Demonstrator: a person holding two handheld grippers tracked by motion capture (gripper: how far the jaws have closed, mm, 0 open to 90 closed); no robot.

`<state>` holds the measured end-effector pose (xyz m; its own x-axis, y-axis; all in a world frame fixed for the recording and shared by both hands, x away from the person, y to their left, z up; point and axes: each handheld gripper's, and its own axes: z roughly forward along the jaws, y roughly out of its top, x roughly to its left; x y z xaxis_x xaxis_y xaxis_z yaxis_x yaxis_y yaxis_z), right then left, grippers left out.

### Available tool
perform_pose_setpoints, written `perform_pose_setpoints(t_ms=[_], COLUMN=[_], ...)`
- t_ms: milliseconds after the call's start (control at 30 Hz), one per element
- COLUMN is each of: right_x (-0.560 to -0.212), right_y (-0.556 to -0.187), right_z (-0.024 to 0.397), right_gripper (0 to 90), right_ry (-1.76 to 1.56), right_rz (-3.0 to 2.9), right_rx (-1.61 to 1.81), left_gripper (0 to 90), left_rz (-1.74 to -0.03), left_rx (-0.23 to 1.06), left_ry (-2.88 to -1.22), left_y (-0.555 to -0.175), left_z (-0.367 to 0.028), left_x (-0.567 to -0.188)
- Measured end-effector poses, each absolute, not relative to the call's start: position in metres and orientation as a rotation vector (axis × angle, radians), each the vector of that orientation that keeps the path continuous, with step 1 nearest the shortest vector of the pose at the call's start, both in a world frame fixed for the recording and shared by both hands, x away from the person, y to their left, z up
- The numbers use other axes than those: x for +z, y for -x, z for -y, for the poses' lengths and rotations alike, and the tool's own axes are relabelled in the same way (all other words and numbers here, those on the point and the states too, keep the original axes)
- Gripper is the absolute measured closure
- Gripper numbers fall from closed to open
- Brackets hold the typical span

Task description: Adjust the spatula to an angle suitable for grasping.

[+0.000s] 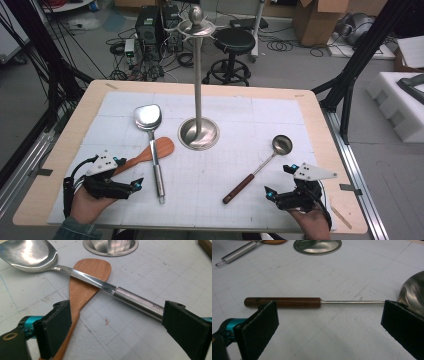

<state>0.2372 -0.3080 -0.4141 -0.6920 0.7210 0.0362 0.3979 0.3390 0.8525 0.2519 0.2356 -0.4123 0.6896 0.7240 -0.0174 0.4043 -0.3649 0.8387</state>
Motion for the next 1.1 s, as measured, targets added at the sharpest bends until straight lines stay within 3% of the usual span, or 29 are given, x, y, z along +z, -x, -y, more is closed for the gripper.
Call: perform_pose_setpoints(t_ms=[167, 233, 300, 500, 600, 667, 767, 1100], right_x=[-0.414, -0.413, -0.413, -0.413, -0.413, -0.412, -0.412, -0.412], right_y=[-0.235, -0.235, -0.234, -0.234, -0.233, -0.232, -0.231, -0.232], right_z=[0.308, 0.308, 0.308, 0.307, 0.307, 0.307, 0.307, 0.304], right_gripper=[0.6, 0.6, 0.6, 0.6, 0.6, 0.6, 0.6, 0.6], right_ry=[-0.99, -0.986, -0.983, -0.985, -0.973, -0.975, -0.975, -0.958], right_rz=[-2.262, -2.259, -2.261, -2.266, -2.269, -2.267, -2.269, -2.279], right_rx=[1.288, 1.29, 1.289, 1.291, 1.284, 1.287, 1.288, 1.292], left_gripper=[18.9, 23.8, 36.2, 47.7, 58.5, 74.3, 86.3, 89.6], left_rz=[-0.857, -0.855, -0.843, -0.829, -0.838, -0.836, -0.833, -0.808], left_rx=[0.436, 0.434, 0.399, 0.366, 0.359, 0.345, 0.327, 0.323], left_ry=[-2.007, -2.007, -2.007, -2.022, -2.031, -2.041, -2.073, -2.137], left_y=[-0.253, -0.254, -0.255, -0.259, -0.263, -0.266, -0.274, -0.299], left_z=[-0.234, -0.234, -0.234, -0.235, -0.235, -0.234, -0.233, -0.219], left_x=[-0.411, -0.411, -0.411, -0.411, -0.411, -0.412, -0.415, -0.415])
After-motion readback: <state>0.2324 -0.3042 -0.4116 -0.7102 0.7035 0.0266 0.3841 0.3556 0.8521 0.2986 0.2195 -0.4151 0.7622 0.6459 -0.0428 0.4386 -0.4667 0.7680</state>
